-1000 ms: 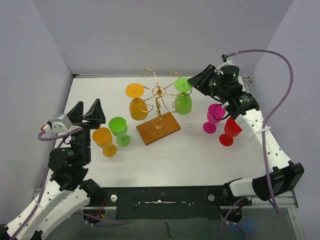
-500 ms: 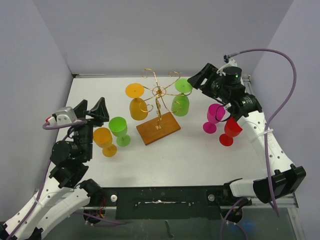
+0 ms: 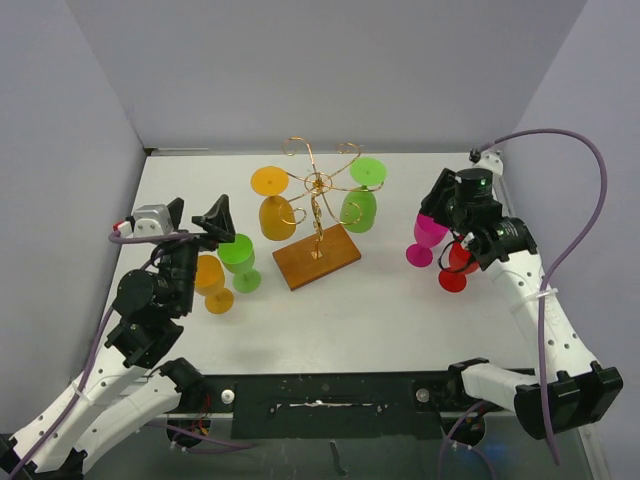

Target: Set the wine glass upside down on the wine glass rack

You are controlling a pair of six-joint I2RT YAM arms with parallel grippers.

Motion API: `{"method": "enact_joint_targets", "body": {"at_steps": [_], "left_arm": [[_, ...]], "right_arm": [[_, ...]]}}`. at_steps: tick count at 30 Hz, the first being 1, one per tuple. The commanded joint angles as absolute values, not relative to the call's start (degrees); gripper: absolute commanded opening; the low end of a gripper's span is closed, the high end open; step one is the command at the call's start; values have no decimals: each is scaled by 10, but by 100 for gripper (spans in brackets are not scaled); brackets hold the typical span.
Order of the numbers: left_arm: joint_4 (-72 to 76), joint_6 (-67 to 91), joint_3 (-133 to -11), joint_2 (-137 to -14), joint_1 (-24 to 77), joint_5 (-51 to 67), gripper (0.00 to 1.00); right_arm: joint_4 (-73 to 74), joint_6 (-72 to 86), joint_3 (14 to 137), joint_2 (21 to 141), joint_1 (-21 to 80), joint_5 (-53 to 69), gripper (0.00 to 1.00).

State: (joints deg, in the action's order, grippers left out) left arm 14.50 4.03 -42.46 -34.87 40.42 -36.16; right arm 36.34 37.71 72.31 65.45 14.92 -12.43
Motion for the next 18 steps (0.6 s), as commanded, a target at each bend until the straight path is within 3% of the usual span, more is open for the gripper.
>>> {"method": "enact_joint_targets", "body": {"at_steps": [1, 8, 18], "left_arm": [[148, 31, -444, -351, 406, -336, 91], [126, 17, -452, -336, 406, -309, 91], [119, 21, -442, -319, 406, -291, 91]], "right_arm": [[376, 311, 702, 666, 132, -127, 46], [357, 255, 697, 737, 116, -40, 41], [344, 233, 711, 825, 115, -34, 28]]}}
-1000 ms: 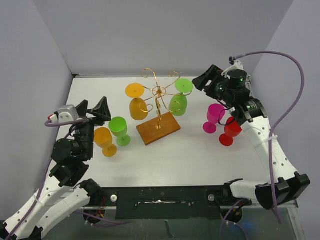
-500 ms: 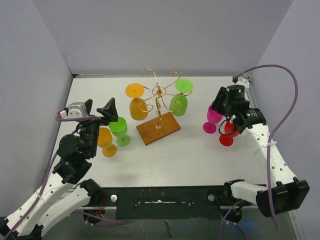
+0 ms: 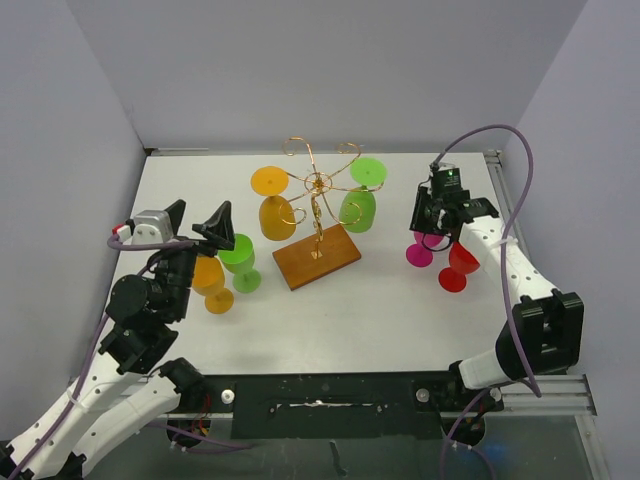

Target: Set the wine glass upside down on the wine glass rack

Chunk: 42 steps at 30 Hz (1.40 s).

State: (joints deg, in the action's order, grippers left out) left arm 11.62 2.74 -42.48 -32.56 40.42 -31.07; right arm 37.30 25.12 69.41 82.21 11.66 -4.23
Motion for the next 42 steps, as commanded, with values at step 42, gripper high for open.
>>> {"method": "enact_joint_targets", "body": {"at_steps": [42], "left_arm": [[137, 306, -632, -544, 406, 73, 87]], "right_arm": [[-20, 220, 675, 478, 148, 37, 0]]}}
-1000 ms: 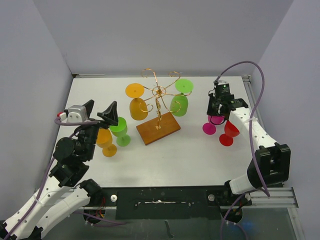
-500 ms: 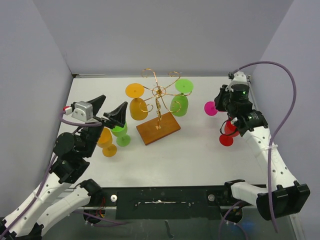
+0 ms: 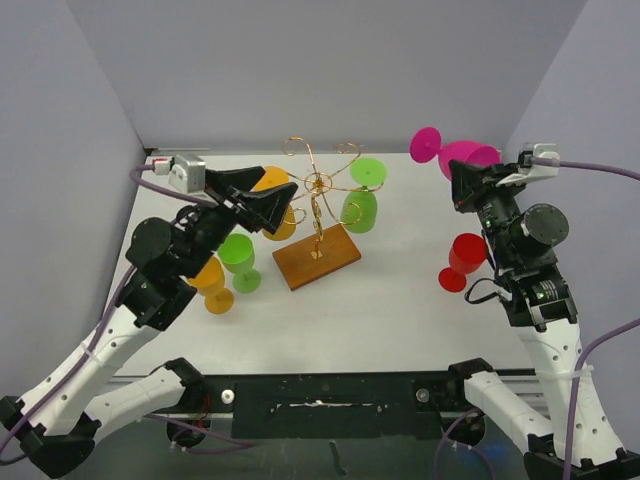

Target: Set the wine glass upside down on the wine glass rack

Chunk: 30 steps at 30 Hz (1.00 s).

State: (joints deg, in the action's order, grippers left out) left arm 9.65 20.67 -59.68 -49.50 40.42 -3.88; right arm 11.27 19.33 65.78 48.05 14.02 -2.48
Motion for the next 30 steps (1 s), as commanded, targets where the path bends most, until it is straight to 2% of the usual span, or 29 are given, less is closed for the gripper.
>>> {"method": "enact_joint_targets", "body": {"at_steps": [1, 7, 15, 17, 21, 30], "left_arm": [[147, 325, -635, -557, 406, 84, 86], [171, 431, -651, -598, 407, 77, 81], [196, 564, -635, -600, 405, 16, 80], [181, 595, -645, -600, 402, 13, 80], [148, 610, -668, -597, 400, 5, 80], [237, 674, -616, -601, 391, -95, 80]], "right_arm": [[-37, 231, 676, 480, 151, 48, 0], [-126, 297, 675, 489, 190, 86, 0], [-237, 323, 645, 510, 290, 60, 0], [-239, 306, 661, 534, 313, 79, 0], [-248, 266, 667, 552, 384, 35, 0], [-322, 198, 669, 597, 483, -4, 1]]}}
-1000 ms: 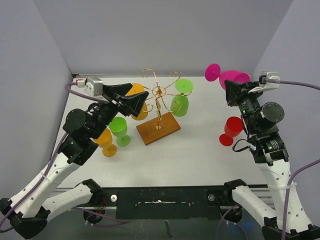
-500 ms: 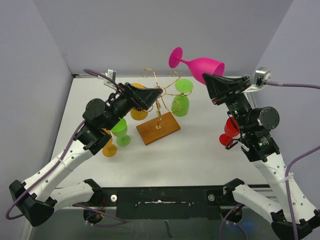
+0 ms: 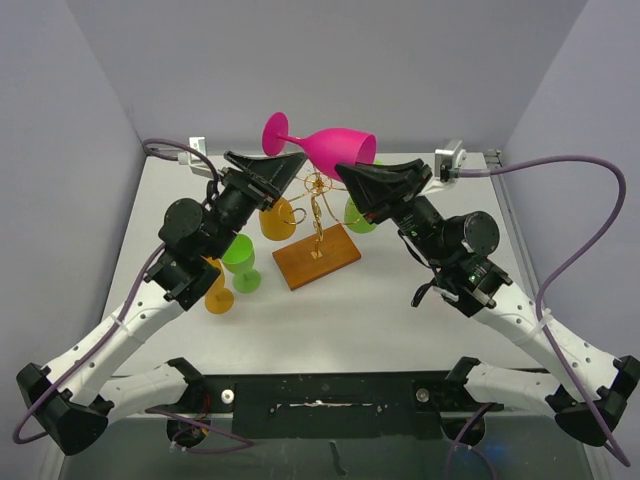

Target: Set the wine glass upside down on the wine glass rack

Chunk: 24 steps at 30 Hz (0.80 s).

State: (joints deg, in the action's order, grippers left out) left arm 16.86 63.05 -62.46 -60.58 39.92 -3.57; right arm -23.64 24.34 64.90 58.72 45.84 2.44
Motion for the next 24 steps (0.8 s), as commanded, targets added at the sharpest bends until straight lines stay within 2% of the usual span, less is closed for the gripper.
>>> {"method": "enact_joint_targets", "body": {"at_steps": [1, 9, 11, 17, 24], "left_arm": [[240, 684, -616, -604, 389, -110, 80], [297, 695, -629, -628, 364, -136, 79], [307, 709, -623, -627, 360, -142, 76], [331, 718, -626, -626, 359, -160, 51], [356, 737, -611, -612, 359, -134, 28]], "right_arm": [[-324, 190, 671, 601, 492, -6, 1], [-362, 172, 644, 615, 538, -3, 2], [-362, 153, 643, 615, 550, -9, 2], [-372, 143, 628, 607, 555, -24, 2], [-386, 156, 613, 608, 555, -30, 2]]}}
